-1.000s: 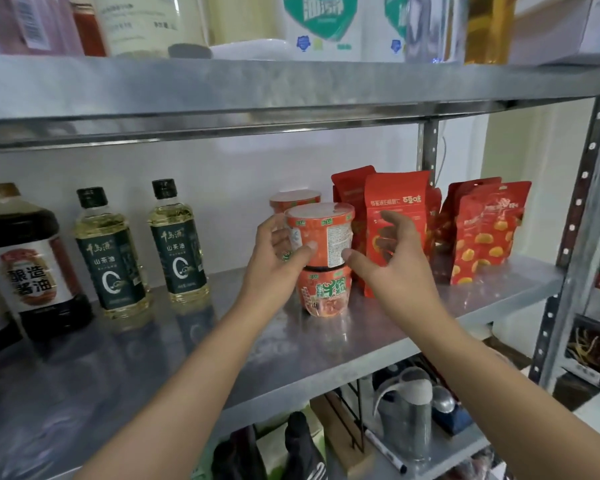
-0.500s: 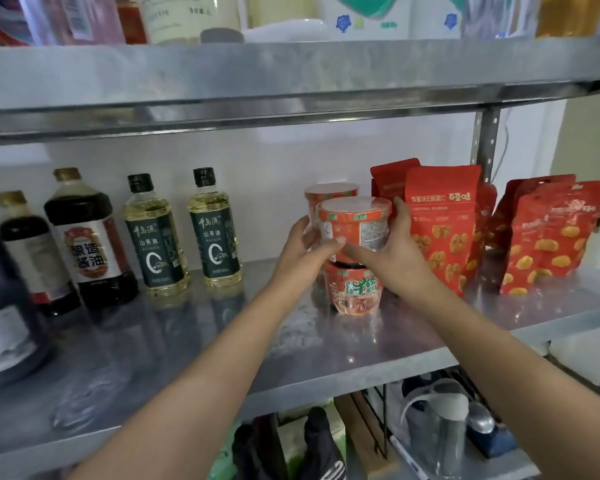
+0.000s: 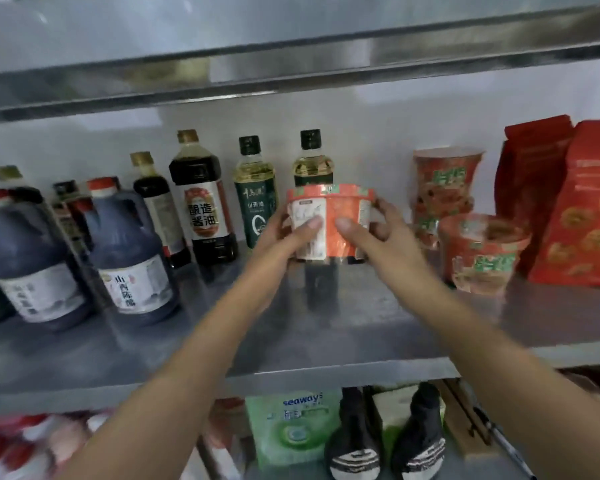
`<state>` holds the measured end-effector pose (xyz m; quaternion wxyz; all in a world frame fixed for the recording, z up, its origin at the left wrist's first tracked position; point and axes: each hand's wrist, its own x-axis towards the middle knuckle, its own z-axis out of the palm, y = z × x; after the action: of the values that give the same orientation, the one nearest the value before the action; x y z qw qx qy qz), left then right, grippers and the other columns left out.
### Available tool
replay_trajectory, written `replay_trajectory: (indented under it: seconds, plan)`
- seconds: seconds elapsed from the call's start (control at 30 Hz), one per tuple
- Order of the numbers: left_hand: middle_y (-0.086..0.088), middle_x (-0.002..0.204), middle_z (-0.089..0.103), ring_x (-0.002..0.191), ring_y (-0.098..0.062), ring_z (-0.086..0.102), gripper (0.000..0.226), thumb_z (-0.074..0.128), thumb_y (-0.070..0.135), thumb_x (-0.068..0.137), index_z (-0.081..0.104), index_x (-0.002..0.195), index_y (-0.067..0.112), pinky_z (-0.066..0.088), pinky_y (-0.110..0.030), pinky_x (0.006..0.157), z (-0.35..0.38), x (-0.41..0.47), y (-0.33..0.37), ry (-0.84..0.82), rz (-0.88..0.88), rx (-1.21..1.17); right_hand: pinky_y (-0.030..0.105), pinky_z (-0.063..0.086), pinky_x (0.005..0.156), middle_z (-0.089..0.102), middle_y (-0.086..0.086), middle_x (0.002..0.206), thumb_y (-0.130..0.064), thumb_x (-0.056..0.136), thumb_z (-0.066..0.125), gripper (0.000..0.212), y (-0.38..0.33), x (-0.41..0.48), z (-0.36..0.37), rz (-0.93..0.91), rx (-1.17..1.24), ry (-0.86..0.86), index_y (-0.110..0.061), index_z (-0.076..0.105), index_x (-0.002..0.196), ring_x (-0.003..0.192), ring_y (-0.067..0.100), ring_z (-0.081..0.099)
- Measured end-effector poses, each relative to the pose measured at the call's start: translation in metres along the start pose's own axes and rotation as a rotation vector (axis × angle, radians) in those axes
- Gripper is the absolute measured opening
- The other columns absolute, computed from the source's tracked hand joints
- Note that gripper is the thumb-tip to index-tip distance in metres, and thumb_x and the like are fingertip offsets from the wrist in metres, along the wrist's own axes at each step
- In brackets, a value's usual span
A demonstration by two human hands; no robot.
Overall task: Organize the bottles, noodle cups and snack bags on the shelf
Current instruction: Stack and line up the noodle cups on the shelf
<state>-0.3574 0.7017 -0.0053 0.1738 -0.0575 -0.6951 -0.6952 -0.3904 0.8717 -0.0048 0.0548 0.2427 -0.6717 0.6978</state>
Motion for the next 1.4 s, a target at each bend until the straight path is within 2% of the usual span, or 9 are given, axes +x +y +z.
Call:
replay_trajectory:
  seconds: [0.17, 0.33, 0.5, 0.73, 0.97, 1.13, 1.23, 1.33, 1.4]
  plan:
    - [0.002, 0.126, 0.069, 0.113, -0.022, 0.069, 0.069, 0.074, 0.043, 0.076, 0.051, 0.139, 0.026, 0.057, -0.040, 0.090, -0.054, 0.006, -0.032, 0.021, -0.093, -0.017, 0.018, 0.057, 0.078, 0.069, 0.002, 0.119, -0.035, 0.087, 0.071, 0.049, 0.040, 0.006, 0.051, 0.055, 0.069, -0.022, -0.037, 0.044, 0.127, 0.101, 0.011, 0.072]
    - [-0.002, 0.125, 0.069, 0.112, -0.025, 0.069, 0.082, 0.078, 0.044, 0.070, 0.042, 0.142, 0.025, 0.058, -0.043, 0.084, -0.063, -0.001, -0.042, 0.032, -0.100, -0.145, 0.011, 0.053, 0.069, 0.071, -0.005, 0.108, -0.024, 0.096, 0.062, 0.031, 0.045, 0.001, 0.062, 0.045, 0.131, 0.008, -0.022, 0.053, 0.125, 0.088, 0.002, 0.073]
    - [0.005, 0.111, 0.073, 0.104, -0.021, 0.072, 0.058, 0.071, 0.032, 0.077, 0.046, 0.129, 0.039, 0.059, -0.045, 0.085, -0.055, -0.007, -0.039, -0.046, -0.066, -0.133, 0.014, 0.055, 0.075, 0.069, -0.005, 0.118, -0.050, 0.085, 0.056, 0.062, 0.043, -0.009, 0.057, -0.008, 0.085, 0.038, -0.022, 0.050, 0.141, 0.096, 0.001, 0.071]
    - [-0.004, 0.133, 0.062, 0.119, -0.023, 0.064, 0.085, 0.083, 0.043, 0.058, 0.046, 0.135, 0.043, 0.060, -0.045, 0.088, -0.056, -0.011, -0.040, 0.041, 0.079, -0.045, 0.031, 0.055, 0.095, 0.066, -0.007, 0.129, -0.057, 0.082, 0.067, 0.075, 0.052, -0.011, 0.056, -0.035, 0.040, -0.071, -0.031, 0.041, 0.147, 0.114, 0.008, 0.066]
    - [-0.007, 0.134, 0.060, 0.119, -0.022, 0.064, 0.082, 0.085, 0.048, 0.055, 0.048, 0.128, 0.047, 0.056, -0.055, 0.094, -0.055, -0.007, -0.043, 0.079, 0.102, 0.038, 0.028, 0.058, 0.090, 0.070, -0.004, 0.121, -0.045, 0.083, 0.067, 0.057, 0.053, -0.007, 0.054, -0.030, 0.101, -0.089, -0.029, 0.051, 0.135, 0.108, 0.010, 0.069]
    - [-0.004, 0.134, 0.059, 0.120, -0.020, 0.062, 0.076, 0.083, 0.048, 0.056, 0.048, 0.123, 0.049, 0.056, -0.051, 0.095, -0.053, -0.009, -0.040, 0.076, 0.144, 0.063, 0.025, 0.056, 0.087, 0.070, -0.003, 0.122, -0.039, 0.087, 0.067, 0.054, 0.052, -0.007, 0.055, -0.027, 0.109, -0.088, -0.024, 0.051, 0.137, 0.110, 0.012, 0.069]
    - [-0.002, 0.135, 0.057, 0.119, -0.018, 0.063, 0.081, 0.081, 0.046, 0.061, 0.044, 0.133, 0.045, 0.059, -0.042, 0.089, -0.054, -0.013, -0.037, 0.016, 0.205, 0.038, 0.031, 0.057, 0.088, 0.070, -0.005, 0.123, -0.047, 0.086, 0.064, 0.057, 0.051, -0.008, 0.054, -0.033, 0.148, -0.075, -0.025, 0.052, 0.137, 0.112, 0.014, 0.068]
    - [-0.002, 0.153, 0.039, 0.135, -0.018, 0.051, 0.106, 0.085, 0.048, 0.069, 0.023, 0.154, 0.035, 0.052, -0.042, 0.101, -0.057, -0.018, -0.039, -0.167, 0.300, 0.060, 0.038, 0.058, 0.089, 0.067, -0.002, 0.130, -0.071, 0.081, 0.060, 0.077, 0.047, -0.011, 0.053, -0.019, 0.247, -0.066, -0.026, 0.048, 0.142, 0.117, 0.019, 0.066]
    - [0.004, 0.159, 0.031, 0.141, -0.019, 0.045, 0.113, 0.085, 0.045, 0.072, 0.011, 0.158, 0.032, 0.049, -0.039, 0.104, -0.054, -0.021, -0.038, -0.252, 0.308, 0.070, 0.036, 0.058, 0.088, 0.065, -0.001, 0.133, -0.074, 0.078, 0.054, 0.086, 0.045, -0.014, 0.054, -0.047, 0.254, -0.058, -0.023, 0.043, 0.147, 0.119, 0.019, 0.065]
